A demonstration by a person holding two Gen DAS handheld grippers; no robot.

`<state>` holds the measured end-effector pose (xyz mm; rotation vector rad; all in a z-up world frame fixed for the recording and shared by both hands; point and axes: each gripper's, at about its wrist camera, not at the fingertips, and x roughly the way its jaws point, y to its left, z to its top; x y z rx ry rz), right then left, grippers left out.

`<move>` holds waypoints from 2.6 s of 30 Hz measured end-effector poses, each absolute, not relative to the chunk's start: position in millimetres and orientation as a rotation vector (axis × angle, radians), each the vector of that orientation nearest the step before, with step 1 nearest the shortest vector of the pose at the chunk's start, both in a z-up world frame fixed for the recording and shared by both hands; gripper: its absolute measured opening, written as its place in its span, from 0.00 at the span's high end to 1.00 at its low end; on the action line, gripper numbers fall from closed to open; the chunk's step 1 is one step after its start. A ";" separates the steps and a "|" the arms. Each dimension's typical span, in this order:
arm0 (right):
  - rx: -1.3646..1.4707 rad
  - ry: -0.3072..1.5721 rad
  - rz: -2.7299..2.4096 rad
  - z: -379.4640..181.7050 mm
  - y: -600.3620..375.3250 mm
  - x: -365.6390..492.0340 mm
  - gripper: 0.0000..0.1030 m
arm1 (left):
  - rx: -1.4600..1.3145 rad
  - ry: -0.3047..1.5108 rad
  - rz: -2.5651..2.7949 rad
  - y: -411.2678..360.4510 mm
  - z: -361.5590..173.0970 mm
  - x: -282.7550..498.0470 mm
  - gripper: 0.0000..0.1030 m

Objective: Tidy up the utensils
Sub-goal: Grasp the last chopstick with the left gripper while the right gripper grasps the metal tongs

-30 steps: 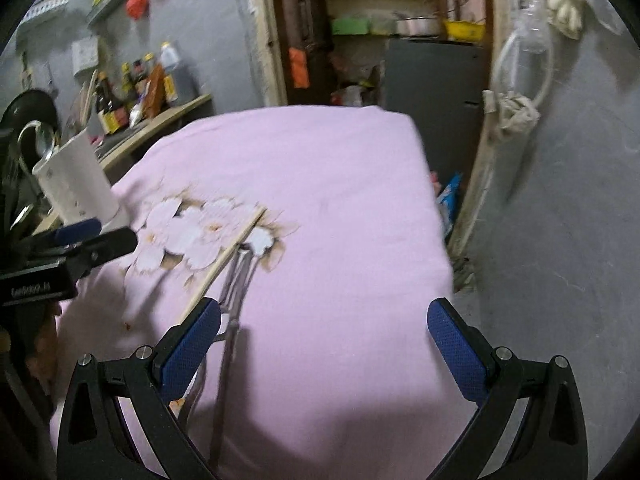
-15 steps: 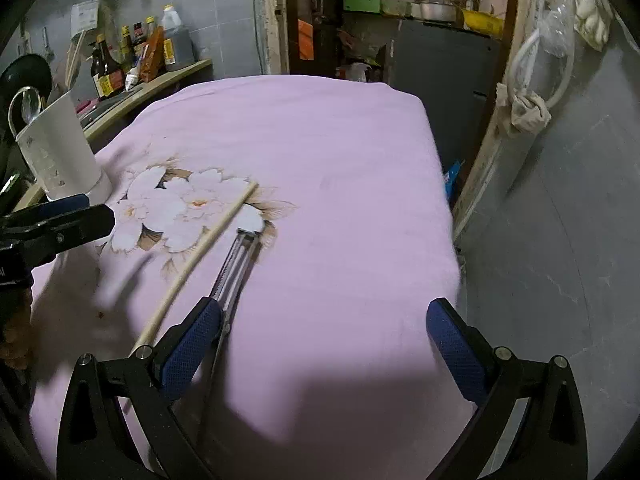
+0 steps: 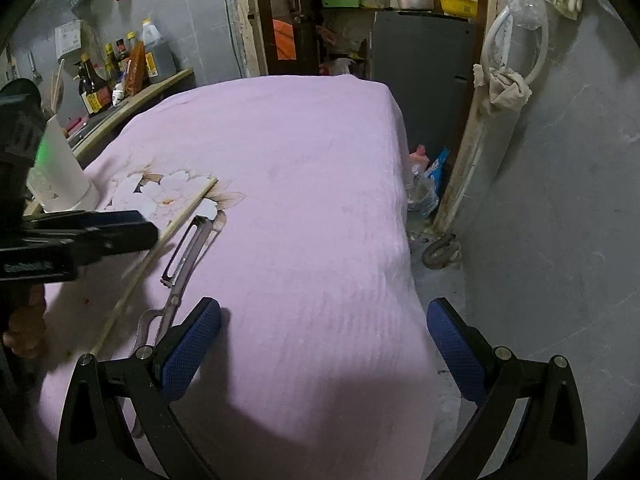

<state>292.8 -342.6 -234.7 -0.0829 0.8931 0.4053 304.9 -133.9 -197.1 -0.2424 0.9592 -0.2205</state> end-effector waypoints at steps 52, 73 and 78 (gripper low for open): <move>0.042 1.131 0.609 -241.8 -265.4 324.6 0.82 | -0.234 1.168 -0.231 -88.2 -196.5 272.5 0.93; 0.251 1.232 0.431 -230.9 -274.9 314.2 0.89 | -0.184 1.325 -0.230 -95.1 -187.4 298.4 0.95; 0.343 1.080 0.402 -199.0 -291.1 271.7 0.89 | -0.271 1.191 -0.220 -67.9 -160.6 264.1 0.95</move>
